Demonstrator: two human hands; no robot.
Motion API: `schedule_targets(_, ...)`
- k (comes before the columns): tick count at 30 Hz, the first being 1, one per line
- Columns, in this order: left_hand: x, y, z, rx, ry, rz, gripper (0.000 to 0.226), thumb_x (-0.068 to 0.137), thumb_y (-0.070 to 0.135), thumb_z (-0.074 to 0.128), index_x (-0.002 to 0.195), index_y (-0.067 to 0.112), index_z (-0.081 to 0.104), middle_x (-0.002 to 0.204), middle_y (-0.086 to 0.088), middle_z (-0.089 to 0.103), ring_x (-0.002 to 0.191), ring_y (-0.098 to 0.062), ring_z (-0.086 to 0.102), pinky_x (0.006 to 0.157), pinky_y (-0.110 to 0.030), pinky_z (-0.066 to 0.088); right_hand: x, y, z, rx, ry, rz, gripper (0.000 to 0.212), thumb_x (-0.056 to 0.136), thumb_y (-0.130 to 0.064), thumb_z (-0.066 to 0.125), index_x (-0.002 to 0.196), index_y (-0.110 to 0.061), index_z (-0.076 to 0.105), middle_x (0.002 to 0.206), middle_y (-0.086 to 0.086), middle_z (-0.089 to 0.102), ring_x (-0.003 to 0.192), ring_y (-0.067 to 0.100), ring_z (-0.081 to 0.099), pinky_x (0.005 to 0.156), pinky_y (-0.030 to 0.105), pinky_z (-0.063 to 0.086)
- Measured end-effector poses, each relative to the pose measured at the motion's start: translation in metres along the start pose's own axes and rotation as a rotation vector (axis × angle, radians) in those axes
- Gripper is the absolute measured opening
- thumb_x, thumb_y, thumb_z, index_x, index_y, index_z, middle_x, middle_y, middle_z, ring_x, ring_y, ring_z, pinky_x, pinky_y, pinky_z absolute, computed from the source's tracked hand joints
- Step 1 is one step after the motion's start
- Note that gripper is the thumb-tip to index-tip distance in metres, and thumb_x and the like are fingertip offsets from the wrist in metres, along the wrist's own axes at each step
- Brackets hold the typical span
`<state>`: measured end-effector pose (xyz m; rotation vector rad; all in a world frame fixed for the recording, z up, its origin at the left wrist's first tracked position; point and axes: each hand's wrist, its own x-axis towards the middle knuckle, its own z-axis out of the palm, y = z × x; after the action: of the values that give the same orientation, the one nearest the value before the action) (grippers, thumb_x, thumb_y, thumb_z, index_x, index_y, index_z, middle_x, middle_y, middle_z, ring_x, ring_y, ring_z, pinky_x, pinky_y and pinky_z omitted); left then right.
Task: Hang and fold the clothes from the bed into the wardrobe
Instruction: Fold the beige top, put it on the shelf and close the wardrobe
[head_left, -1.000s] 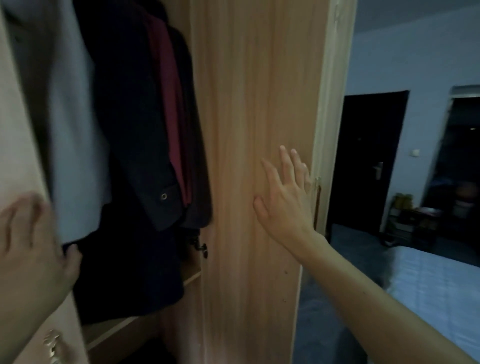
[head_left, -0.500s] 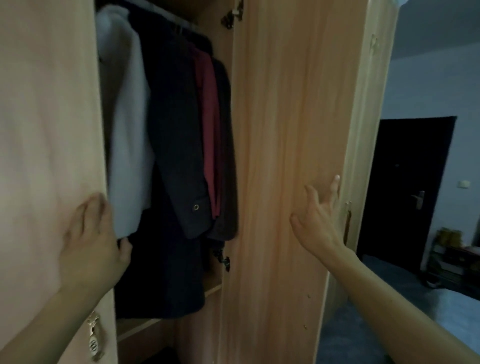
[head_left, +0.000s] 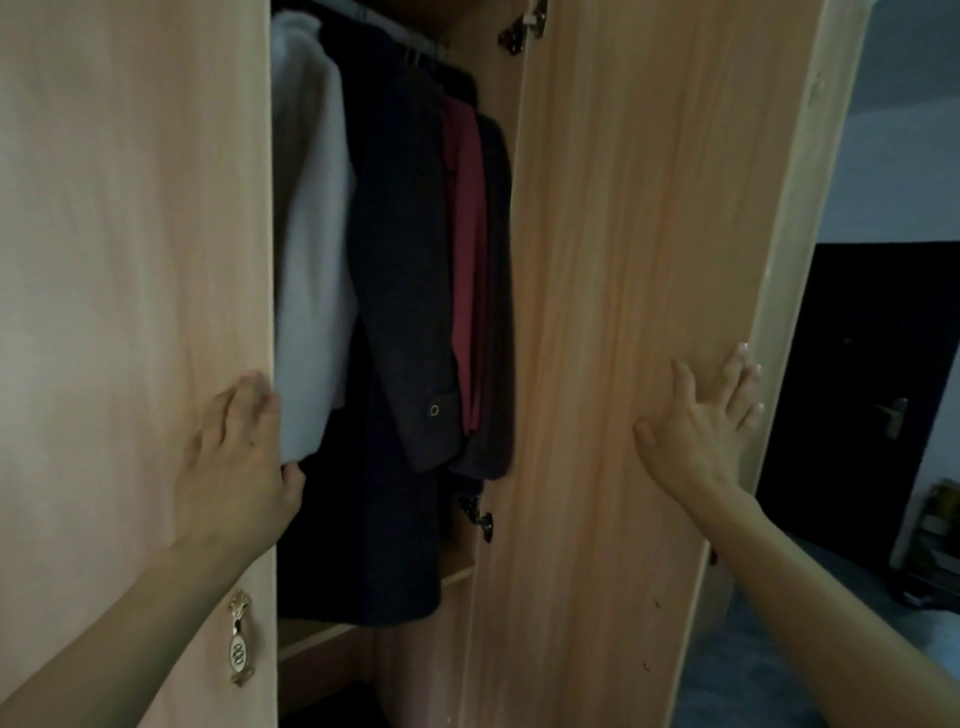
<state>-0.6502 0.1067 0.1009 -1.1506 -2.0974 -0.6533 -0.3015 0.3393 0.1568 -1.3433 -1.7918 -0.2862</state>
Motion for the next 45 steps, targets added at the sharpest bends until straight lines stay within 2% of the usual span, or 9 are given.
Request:
schedule_targets(7,0.01,-0.002,0.007,0.016,0.005,-0.01,0.082,0.067,0.018,0.079,0.139,0.0,0.045,0.153,-0.017,0.03,0.138,-0.04,0.029,0.094,-0.062,0.044,0.005,0.005,0.009,0.11,0.047,0.053,0.079,0.086,-0.029,0.067,0.148,-0.016,0.021,0.153,0.029,-0.029,0.145,0.048,-0.008,0.119,0.057,0.011)
schedule_targets(10,0.014,-0.002,0.01,0.023,0.001,-0.013,0.082,0.067,0.019,0.08,0.139,0.0,0.045,0.154,-0.017,0.029,0.137,-0.041,0.028,0.094,-0.062,0.043,0.009,-0.001,0.012,0.061,0.045,0.104,0.072,0.084,-0.037,0.065,0.143,-0.02,0.028,0.154,0.033,-0.019,0.144,0.051,0.005,0.116,0.059,0.018)
schedule_targets(14,0.017,-0.005,0.016,0.032,0.002,-0.005,0.081,0.066,0.018,0.08,0.137,0.0,0.046,0.153,-0.018,0.028,0.136,-0.042,0.028,0.094,-0.062,0.044,0.005,-0.009,0.012,0.043,0.103,0.125,0.067,0.079,-0.041,0.067,0.136,-0.023,0.038,0.156,0.031,-0.008,0.143,0.049,0.007,0.11,0.061,0.023)
schedule_targets(20,0.023,-0.012,0.022,0.03,0.014,0.032,0.078,0.066,0.016,0.08,0.134,-0.002,0.047,0.152,-0.019,0.027,0.135,-0.044,0.028,0.096,-0.064,0.041,-0.008,-0.019,0.009,0.034,0.158,0.097,0.071,0.08,-0.04,0.068,0.14,-0.021,0.036,0.156,0.029,-0.001,0.142,0.047,0.013,0.106,0.063,0.027)
schedule_targets(30,0.03,-0.025,0.034,0.021,-0.021,0.067,0.077,0.064,0.019,0.081,0.131,-0.001,0.049,0.153,-0.019,0.027,0.135,-0.044,0.029,0.096,-0.063,0.041,-0.059,-0.071,-0.005,0.043,0.183,-0.04,0.071,0.082,-0.039,0.067,0.143,-0.019,0.036,0.156,0.031,-0.007,0.139,0.046,0.017,0.107,0.06,0.025)
schedule_targets(37,0.029,-0.029,0.036,-0.004,-0.046,0.051,0.074,0.064,0.017,0.081,0.129,-0.001,0.051,0.154,-0.017,0.027,0.137,-0.04,0.028,0.095,-0.061,0.042,-0.086,-0.094,-0.003,0.108,0.201,-0.234,0.069,0.081,-0.026,0.069,0.143,-0.014,0.043,0.157,0.032,0.0,0.145,0.048,0.012,0.106,0.059,0.032)
schedule_targets(41,0.021,-0.035,0.038,0.007,-0.075,0.028,0.079,0.067,0.02,0.075,0.138,0.003,0.043,0.157,-0.011,0.024,0.14,-0.036,0.024,0.098,-0.057,0.043,-0.093,-0.102,-0.003,0.231,0.221,-0.384,0.076,0.084,-0.005,0.064,0.15,-0.014,0.029,0.158,0.028,0.003,0.148,0.041,0.009,0.113,0.057,0.03)
schedule_targets(43,0.019,-0.038,0.038,0.01,-0.092,0.012,0.08,0.069,0.024,0.072,0.14,0.005,0.041,0.157,-0.01,0.023,0.141,-0.035,0.023,0.098,-0.055,0.044,-0.095,-0.106,-0.005,0.367,0.244,-0.459,0.087,0.083,0.01,0.058,0.155,-0.019,0.018,0.159,0.025,0.007,0.147,0.038,0.019,0.113,0.051,0.035)
schedule_targets(45,0.018,-0.041,0.037,0.009,-0.107,0.004,0.077,0.069,0.025,0.072,0.139,0.006,0.044,0.157,-0.009,0.024,0.141,-0.034,0.023,0.097,-0.054,0.045,-0.097,-0.112,-0.008,0.495,0.232,-0.496,0.092,0.083,0.014,0.056,0.156,-0.018,0.01,0.159,0.021,0.01,0.146,0.032,0.023,0.115,0.034,0.034)
